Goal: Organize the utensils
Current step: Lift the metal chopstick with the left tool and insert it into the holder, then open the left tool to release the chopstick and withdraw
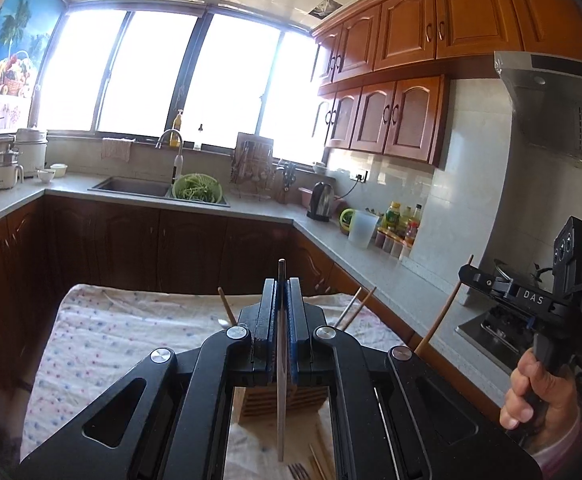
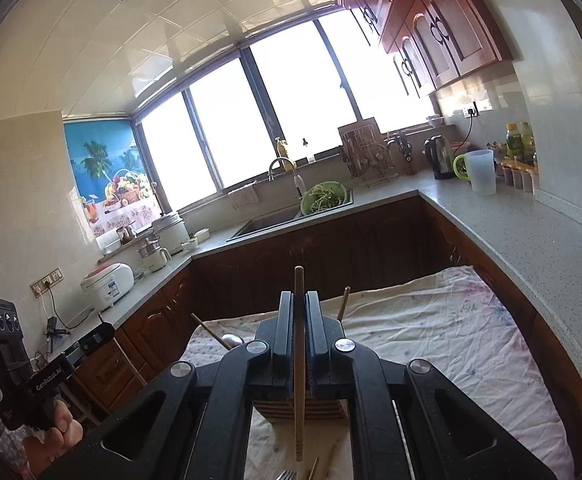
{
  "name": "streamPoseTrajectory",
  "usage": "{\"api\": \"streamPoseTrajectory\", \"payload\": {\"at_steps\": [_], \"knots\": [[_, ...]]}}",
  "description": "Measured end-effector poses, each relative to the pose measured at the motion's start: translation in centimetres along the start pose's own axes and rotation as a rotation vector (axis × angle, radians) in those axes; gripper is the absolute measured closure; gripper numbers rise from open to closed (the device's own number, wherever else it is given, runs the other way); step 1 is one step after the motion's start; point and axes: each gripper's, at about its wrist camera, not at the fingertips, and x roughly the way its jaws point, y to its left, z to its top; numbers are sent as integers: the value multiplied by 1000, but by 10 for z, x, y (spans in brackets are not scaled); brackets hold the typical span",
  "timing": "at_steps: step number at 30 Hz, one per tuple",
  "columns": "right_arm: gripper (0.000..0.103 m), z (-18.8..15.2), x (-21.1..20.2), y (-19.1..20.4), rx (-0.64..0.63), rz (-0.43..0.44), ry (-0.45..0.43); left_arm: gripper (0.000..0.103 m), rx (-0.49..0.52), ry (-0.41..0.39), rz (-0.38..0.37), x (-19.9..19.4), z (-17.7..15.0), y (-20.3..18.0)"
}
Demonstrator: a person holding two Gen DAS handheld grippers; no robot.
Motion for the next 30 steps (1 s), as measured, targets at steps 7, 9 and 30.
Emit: {"api": "streamPoseTrajectory", "payload": {"at_steps": [7,9,30], "knots": [[98,32,31,-13,26,-14,-55,100,-38,-85,30,31,27,16],[98,36,42,-16,28,-19,-58,100,-57,-114,42,40,30,22],[98,-41,120,-39,85,-55,78,99,-158,-18,96,115,-64,50]]}}
